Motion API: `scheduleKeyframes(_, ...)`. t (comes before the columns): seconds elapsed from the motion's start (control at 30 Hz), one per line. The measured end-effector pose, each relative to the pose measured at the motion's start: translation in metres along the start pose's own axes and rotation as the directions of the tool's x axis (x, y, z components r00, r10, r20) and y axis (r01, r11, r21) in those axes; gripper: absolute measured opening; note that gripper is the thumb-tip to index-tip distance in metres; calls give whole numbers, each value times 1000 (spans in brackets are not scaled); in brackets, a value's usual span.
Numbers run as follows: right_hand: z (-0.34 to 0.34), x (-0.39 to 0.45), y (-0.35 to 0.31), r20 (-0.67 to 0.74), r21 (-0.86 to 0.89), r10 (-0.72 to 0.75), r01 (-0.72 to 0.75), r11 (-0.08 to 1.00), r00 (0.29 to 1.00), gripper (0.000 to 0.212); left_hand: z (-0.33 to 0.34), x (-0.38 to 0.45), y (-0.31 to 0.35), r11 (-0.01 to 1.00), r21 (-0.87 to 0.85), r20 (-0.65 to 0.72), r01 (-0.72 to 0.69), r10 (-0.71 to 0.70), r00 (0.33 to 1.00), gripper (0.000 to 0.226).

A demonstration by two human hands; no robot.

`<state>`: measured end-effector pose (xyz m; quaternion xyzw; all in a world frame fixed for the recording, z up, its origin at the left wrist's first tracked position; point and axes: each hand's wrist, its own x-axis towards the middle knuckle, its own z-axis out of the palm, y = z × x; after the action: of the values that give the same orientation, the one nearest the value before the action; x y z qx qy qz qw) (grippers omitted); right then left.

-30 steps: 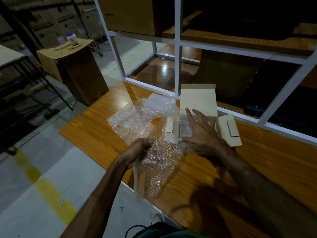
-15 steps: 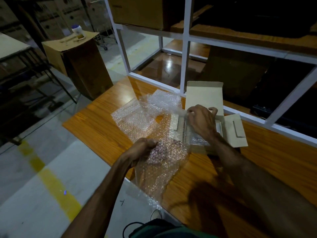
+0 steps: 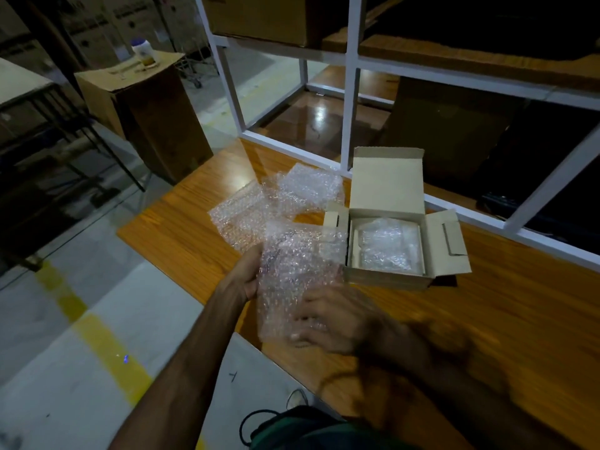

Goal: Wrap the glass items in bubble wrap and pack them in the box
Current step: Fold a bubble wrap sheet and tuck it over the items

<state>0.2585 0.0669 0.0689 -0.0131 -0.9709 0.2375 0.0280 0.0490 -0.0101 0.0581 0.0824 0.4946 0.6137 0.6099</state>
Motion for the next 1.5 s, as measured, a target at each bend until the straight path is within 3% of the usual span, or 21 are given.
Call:
scheduleKeyframes(0.03,1,-1,1,-17,75,25,-23,997,1000,40,-3,0,1,998,-53,3,14,-14,1000,30)
scheduleKeyframes(0.1,-1,-3,4,-248,181,109,-65,981,963,27,-5,-2,6,990,-138,81,23,-12,997,32)
scheduleKeyframes(0.17,-8,-3,13,-496,265,315,-204,942,809,20,-7,-1,8,977,-213,102,-6,28,994,46)
scheduleKeyframes(0.2,-14,0,17,-540,342,425,-273,899,727,25,-7,-1,9,970,-241,98,-29,54,994,48)
scheduleKeyframes(0.23,-19,5,21,-521,418,516,-324,849,680,37,-5,-3,10,961,-273,109,-48,81,991,48)
scheduleKeyframes(0.33,-21,19,31,-322,605,636,-364,708,701,71,4,-9,12,944,-314,133,-99,147,980,49)
scheduleKeyframes(0.43,-23,27,35,-217,825,698,-254,505,682,76,5,-10,13,935,-326,62,-140,169,984,39)
scheduleKeyframes(0.5,-26,30,33,-162,903,704,-184,388,692,66,6,-10,15,935,-316,48,-158,182,982,30)
scheduleKeyframes(0.63,-23,38,35,-185,909,732,-169,381,655,39,16,-10,14,944,-243,20,-222,234,972,34)
scheduleKeyframes(0.77,-27,45,33,-173,913,787,-204,354,592,41,15,-10,10,928,-248,-69,-277,269,961,31)
scheduleKeyframes(0.87,-25,48,34,-203,911,798,-189,366,567,28,17,-8,6,944,-249,-63,-217,207,976,30)
scheduleKeyframes(0.93,-20,49,38,-225,904,809,-194,382,544,25,20,-8,3,963,-199,-89,-184,170,982,36)
scheduleKeyframes(1.07,-18,52,40,-261,909,880,-206,363,398,25,8,-3,-12,972,-175,-196,-158,123,973,74)
scheduleKeyframes(1.13,-18,53,43,-256,918,906,-209,337,337,22,4,-3,-23,979,-53,-223,-194,178,958,78)
scheduleKeyframes(1.23,-21,54,48,-260,926,926,-200,320,275,24,10,-11,-32,890,237,-235,-389,441,866,79)
scheduleKeyframes(1.33,-26,51,53,-255,929,938,-211,305,234,23,17,-17,-38,738,492,-61,-462,559,827,85)
scheduleKeyframes(1.4,-30,44,58,-200,938,944,-226,262,264,27,18,-17,-42,701,557,2,-445,535,845,67)
scheduleKeyframes(1.43,-32,39,61,-155,950,930,-207,232,333,31,19,-16,-44,701,565,-19,-435,538,842,61)
scheduleKeyframes(1.5,-34,24,63,-92,971,831,-135,197,549,43,22,-15,-45,718,557,-110,-418,563,819,55)
